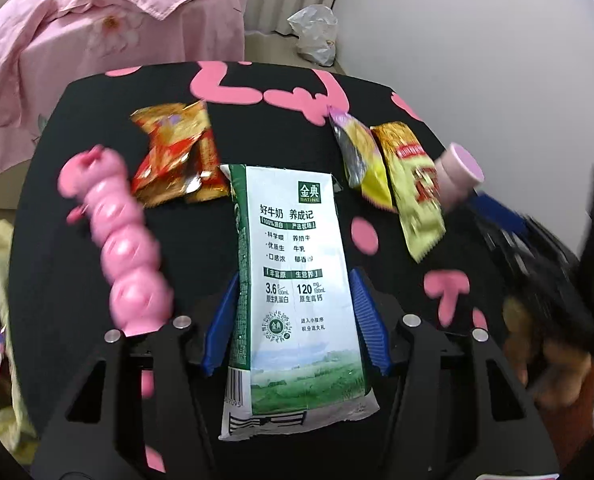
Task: Collect trash
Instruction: 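Grasp the yellow snack wrapper with the right tool while the left holds the milk carton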
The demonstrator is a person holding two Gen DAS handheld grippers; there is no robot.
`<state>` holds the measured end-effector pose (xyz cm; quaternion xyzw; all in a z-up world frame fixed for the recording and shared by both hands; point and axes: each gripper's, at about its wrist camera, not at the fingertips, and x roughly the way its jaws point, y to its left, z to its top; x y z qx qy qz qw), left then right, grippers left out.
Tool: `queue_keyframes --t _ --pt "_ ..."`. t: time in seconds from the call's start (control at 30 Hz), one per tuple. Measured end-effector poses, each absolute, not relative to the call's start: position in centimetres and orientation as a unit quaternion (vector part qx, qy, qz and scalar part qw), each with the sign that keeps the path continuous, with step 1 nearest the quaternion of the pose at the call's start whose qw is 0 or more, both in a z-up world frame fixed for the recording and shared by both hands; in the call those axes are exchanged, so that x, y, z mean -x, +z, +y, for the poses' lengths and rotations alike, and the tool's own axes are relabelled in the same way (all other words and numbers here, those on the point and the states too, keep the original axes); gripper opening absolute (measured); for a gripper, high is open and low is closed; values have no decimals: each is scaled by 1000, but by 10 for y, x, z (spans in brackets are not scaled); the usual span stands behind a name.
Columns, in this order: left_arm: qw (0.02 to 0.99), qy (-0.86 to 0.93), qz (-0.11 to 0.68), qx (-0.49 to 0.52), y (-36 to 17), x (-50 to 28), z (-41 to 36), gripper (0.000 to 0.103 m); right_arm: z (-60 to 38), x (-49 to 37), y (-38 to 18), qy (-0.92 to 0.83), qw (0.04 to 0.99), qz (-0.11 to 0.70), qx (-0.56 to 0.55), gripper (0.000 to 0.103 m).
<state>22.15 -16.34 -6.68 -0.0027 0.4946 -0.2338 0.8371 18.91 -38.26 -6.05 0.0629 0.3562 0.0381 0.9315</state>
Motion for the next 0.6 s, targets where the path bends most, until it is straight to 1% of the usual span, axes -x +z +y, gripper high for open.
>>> queue_keyframes --t 0.13,0.17,0.23,0.27,0.4,0.53,0.57,0.6 --pt "839 -236 490 14 -67 -202 -147 53 -383 -202 -70 49 923 372 -82 38" --pt "838 -240 489 19 -67 -198 -144 53 -383 -204 -72 62 921 374 -92 36" --pt "835 -246 491 22 -69 -197 -143 53 -381 -203 -72 70 920 373 -100 24" --pt "834 -251 492 24 -70 -196 -142 53 -379 -201 -70 74 919 374 -96 22" --pt "835 -252 488 26 -66 -197 -139 53 -373 -190 -66 83 916 384 -84 21" --pt "843 -244 479 25 -63 -198 -139 53 -368 -179 -52 71 926 364 -63 23" --pt "844 -242 477 27 -63 -199 -139 53 -368 -181 -50 67 928 361 -67 26" --pt "845 -242 477 29 -62 -200 -140 53 -369 -183 -49 63 928 359 -74 38"
